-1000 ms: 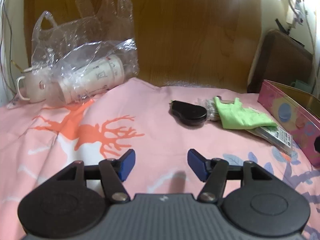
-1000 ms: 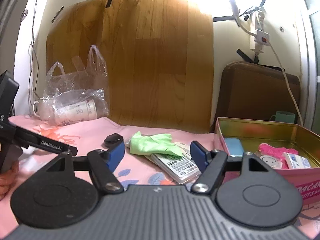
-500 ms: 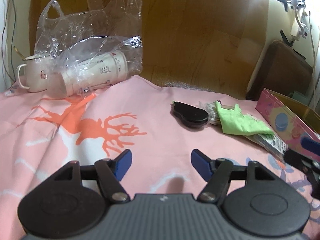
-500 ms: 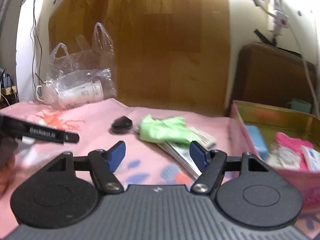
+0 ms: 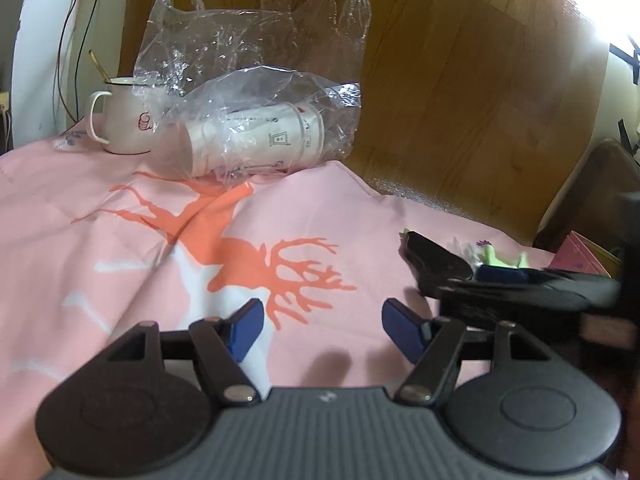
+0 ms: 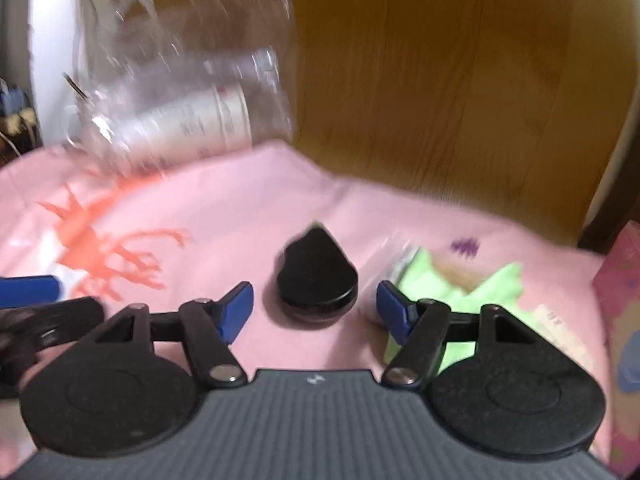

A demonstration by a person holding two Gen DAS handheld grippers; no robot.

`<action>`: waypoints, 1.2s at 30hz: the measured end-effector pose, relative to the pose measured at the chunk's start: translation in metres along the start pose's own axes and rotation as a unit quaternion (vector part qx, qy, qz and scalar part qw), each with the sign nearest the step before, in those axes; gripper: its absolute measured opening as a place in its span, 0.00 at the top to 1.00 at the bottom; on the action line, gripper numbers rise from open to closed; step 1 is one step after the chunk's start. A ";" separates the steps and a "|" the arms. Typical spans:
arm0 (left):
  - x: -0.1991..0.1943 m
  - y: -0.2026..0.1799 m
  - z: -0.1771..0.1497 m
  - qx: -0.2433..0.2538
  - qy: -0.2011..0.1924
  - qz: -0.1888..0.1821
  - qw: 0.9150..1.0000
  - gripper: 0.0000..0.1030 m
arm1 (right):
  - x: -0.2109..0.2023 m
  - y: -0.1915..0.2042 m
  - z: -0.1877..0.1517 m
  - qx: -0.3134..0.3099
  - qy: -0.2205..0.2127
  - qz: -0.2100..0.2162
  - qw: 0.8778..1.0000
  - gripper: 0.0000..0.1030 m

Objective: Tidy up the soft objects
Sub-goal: 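Grasp the black round pouch with the right tool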

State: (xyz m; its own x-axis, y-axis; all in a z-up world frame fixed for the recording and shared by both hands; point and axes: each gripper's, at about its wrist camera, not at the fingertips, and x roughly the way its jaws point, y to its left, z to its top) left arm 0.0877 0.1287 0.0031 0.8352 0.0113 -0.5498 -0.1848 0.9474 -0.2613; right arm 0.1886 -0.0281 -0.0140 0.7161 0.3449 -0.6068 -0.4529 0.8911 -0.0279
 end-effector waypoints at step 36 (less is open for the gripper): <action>-0.006 -0.018 -0.008 0.063 0.023 -0.055 0.996 0.28 | -0.169 -0.001 -0.126 0.022 -0.026 0.018 0.999 0.49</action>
State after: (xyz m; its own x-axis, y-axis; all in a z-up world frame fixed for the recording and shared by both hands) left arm 0.0823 0.1092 0.0047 0.8221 -0.1066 -0.5592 -0.0250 0.9746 -0.2225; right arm 0.0004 -0.1243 -0.0116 0.7268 0.3898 -0.5654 -0.4549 0.8901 0.0288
